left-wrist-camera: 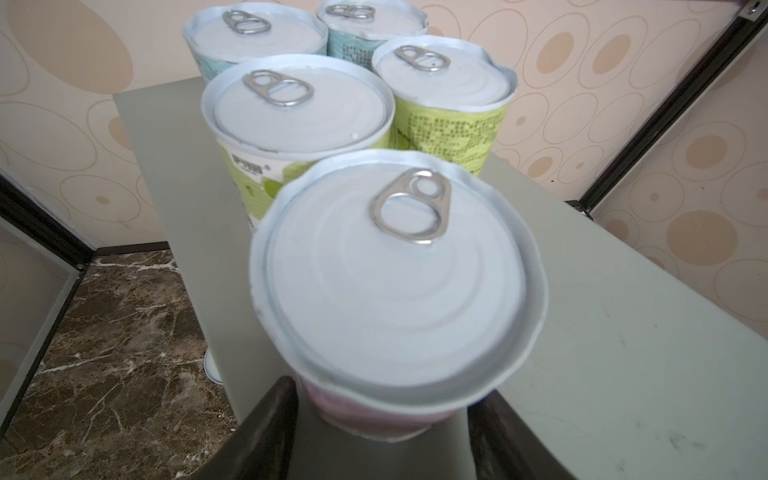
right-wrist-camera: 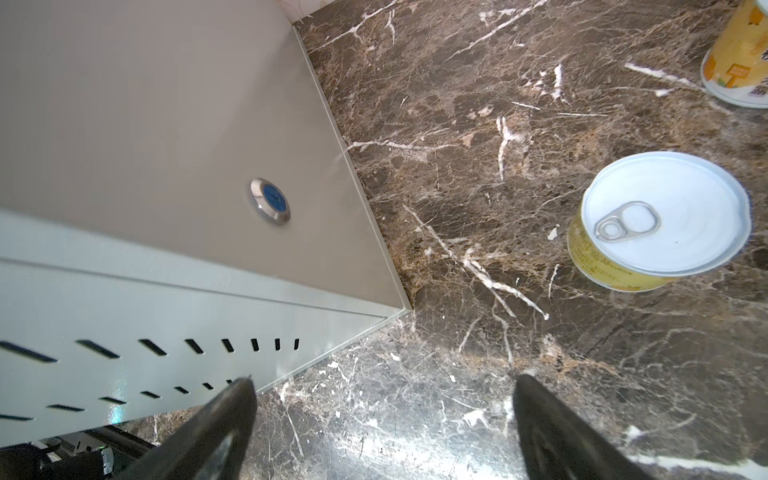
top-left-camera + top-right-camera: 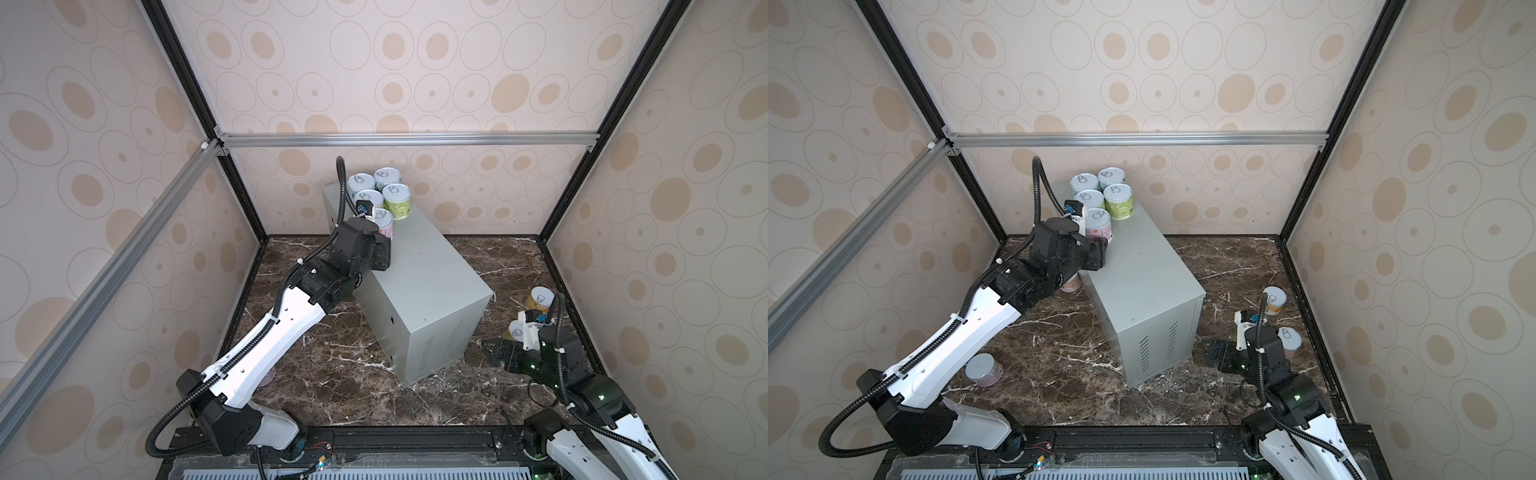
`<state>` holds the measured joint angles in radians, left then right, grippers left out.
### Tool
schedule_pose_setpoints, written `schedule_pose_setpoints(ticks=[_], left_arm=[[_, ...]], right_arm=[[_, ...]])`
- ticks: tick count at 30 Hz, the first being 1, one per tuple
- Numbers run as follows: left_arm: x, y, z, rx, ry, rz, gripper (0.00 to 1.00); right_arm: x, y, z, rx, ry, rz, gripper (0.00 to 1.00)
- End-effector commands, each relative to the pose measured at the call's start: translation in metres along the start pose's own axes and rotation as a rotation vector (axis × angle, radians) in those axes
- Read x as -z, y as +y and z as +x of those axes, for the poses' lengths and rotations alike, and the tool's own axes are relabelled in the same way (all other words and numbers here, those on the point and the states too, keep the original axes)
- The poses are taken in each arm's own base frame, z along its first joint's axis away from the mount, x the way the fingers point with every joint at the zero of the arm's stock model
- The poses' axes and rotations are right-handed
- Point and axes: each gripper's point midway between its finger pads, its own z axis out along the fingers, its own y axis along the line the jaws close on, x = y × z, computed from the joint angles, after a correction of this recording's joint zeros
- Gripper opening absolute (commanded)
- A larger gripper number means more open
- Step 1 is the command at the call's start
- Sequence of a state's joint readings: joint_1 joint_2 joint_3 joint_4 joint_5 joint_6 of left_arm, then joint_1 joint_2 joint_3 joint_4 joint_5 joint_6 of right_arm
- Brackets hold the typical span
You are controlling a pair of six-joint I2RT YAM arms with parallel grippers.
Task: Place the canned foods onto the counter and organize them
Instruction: 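Carry the pink can over the box top in front of the green-labelled cans, then lower the pink can onto the box top, open and withdraw the left gripper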
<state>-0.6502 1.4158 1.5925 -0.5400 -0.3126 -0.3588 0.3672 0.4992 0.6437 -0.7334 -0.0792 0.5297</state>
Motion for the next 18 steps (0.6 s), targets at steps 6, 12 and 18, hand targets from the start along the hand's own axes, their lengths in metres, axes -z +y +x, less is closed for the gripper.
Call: schedule_pose_setpoints(ticks=[6,12,18], left_arm=[[0.023,0.002,-0.022,0.05,-0.053,0.05,0.83],[0.056,0.007,-0.035,0.078,-0.104,0.091,0.93],[0.088,0.024,-0.029,0.107,-0.116,0.084,0.99]], right_arm=[[0.007,-0.02,-0.007,-0.044,-0.024,0.13,0.99],[0.007,-0.023,-0.011,-0.067,-0.014,0.169,0.99],[0.009,-0.032,-0.014,-0.088,-0.027,0.231,0.99]])
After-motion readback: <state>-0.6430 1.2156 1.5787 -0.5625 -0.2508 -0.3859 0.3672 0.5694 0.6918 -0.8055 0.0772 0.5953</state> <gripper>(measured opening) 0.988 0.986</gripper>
